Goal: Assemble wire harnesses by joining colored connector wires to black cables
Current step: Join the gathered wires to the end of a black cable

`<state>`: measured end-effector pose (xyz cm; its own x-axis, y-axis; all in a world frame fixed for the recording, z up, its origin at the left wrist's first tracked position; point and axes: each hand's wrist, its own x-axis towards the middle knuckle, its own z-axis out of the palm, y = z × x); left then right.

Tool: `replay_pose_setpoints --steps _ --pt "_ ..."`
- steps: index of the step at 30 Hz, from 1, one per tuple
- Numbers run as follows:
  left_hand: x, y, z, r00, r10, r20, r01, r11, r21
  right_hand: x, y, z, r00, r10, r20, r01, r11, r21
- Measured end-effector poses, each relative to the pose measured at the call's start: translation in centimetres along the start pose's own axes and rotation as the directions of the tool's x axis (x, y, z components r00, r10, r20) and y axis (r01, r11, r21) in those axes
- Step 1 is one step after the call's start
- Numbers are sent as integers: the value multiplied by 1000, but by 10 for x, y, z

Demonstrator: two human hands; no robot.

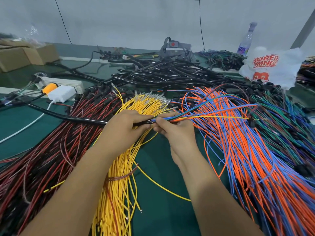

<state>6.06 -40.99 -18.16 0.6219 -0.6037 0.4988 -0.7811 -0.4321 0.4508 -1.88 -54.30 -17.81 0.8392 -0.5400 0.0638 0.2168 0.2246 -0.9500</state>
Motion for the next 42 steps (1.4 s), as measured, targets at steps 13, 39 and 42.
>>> replay_pose_setpoints --steps 13,39,42 --pt "3 1 1 1000 1 -12 -1 999 -32 1 1 -5 998 -53 -16 51 993 -106" --pt "2 6 0 999 29 22 -30 997 70 5 1 -7 999 -21 -40 21 1000 18" --pt "4 11 0 999 53 -1 -53 998 24 3 1 -7 999 -37 -18 38 998 51"
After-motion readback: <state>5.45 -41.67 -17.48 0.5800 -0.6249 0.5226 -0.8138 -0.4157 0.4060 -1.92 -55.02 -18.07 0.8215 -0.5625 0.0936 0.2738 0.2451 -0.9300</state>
